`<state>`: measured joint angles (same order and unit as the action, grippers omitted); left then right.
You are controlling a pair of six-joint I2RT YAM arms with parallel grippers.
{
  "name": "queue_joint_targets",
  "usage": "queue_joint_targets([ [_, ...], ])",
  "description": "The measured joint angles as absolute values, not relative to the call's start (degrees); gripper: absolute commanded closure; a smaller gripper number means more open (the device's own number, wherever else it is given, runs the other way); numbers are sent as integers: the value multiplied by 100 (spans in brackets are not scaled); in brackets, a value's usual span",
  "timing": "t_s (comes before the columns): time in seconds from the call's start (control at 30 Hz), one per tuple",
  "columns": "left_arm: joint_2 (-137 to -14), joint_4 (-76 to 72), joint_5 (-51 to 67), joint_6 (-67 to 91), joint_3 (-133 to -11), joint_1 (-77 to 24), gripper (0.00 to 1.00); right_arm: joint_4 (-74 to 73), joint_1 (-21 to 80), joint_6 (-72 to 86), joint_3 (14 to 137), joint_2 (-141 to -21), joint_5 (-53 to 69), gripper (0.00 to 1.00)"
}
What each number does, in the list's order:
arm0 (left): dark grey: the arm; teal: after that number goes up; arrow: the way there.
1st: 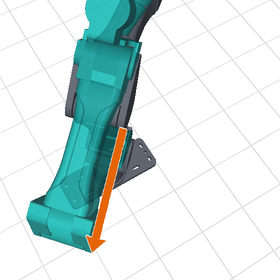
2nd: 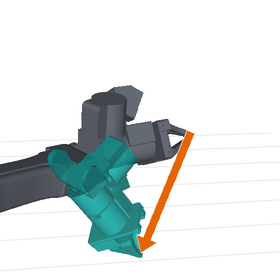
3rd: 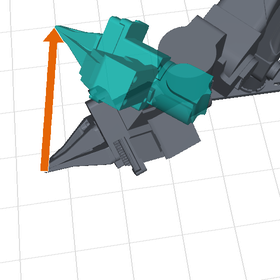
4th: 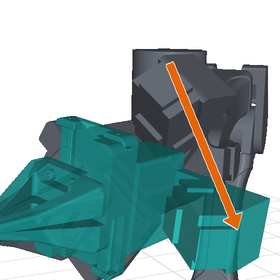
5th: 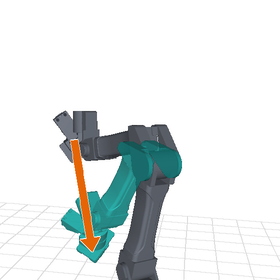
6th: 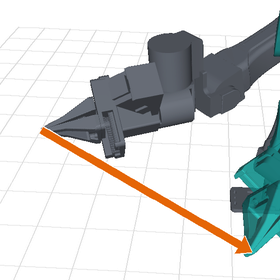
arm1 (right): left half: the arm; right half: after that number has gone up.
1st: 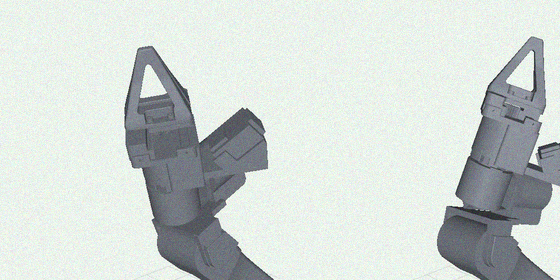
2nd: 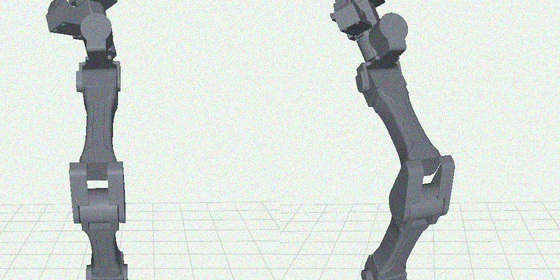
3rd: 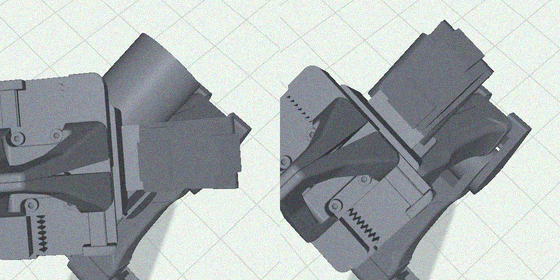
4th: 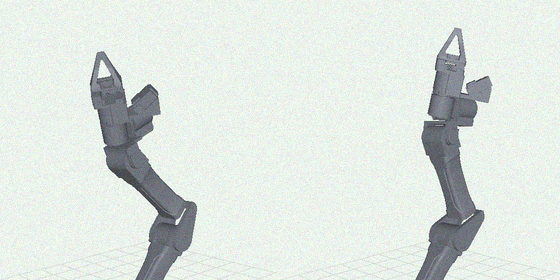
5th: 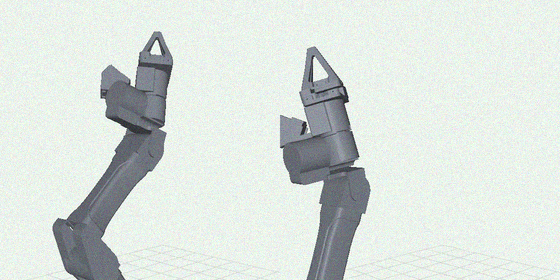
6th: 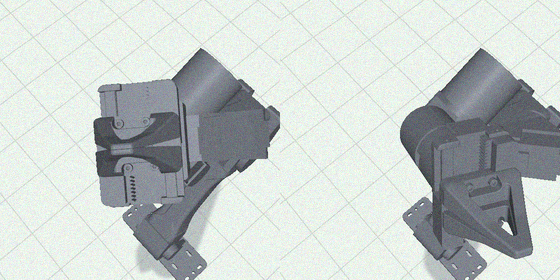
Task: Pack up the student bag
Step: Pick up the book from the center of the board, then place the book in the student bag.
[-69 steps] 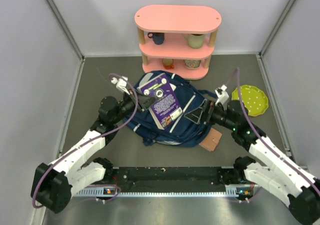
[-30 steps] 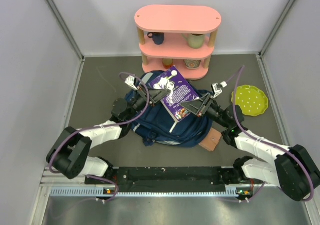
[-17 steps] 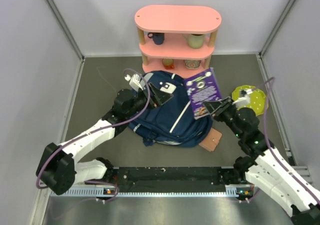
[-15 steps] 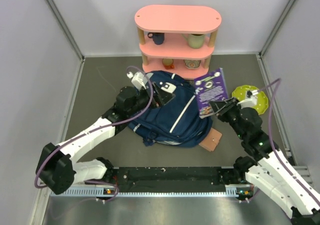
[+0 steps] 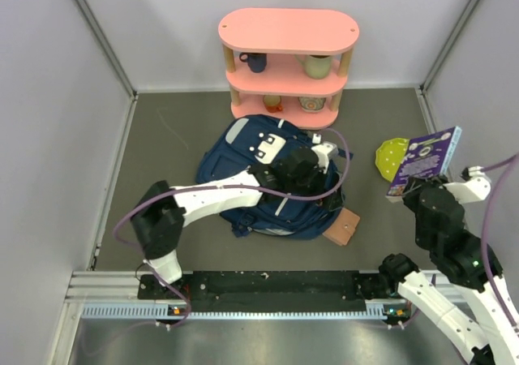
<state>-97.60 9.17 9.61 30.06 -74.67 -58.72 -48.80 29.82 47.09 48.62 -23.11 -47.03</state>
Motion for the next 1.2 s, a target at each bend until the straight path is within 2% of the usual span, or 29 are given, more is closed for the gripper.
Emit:
queue_joint_targets([
  [0.2, -10628, 1240, 1020, 3041, -7822, -5911, 21, -5181, 2982, 4619, 5026, -2106, -5033, 100],
  [0.57, -11069, 1476, 851, 3190, -8289, -5999, 34, -5339, 2982, 4619, 5000, -2099, -4794, 100],
  [0.7, -11163, 1599, 668, 3256, -8331, -6023, 43, -5345, 2982, 4619, 4917, -2099, -4711, 100],
  [0.77, -11216, 1697, 580, 3273, -8431, -6029, 54, -5363, 2982, 4619, 4910, -2099, -4668, 100],
  [0.87, -11323, 1872, 423, 3262, -8580, -6038, 83, -5358, 2982, 4619, 4910, -2099, -4637, 100],
  [0.93, -11402, 1986, 305, 3282, -8663, -6036, 90, -5356, 2982, 4619, 4904, -2099, -4619, 100],
  [0.97, -11445, 2062, 244, 3267, -8705, -6036, 99, -5352, 2982, 4619, 4895, -2099, -4611, 100],
  [1.2, -11487, 2206, -78, 3085, -8750, -6066, 100, -5323, 2982, 4604, 4799, -2123, -4508, 100],
])
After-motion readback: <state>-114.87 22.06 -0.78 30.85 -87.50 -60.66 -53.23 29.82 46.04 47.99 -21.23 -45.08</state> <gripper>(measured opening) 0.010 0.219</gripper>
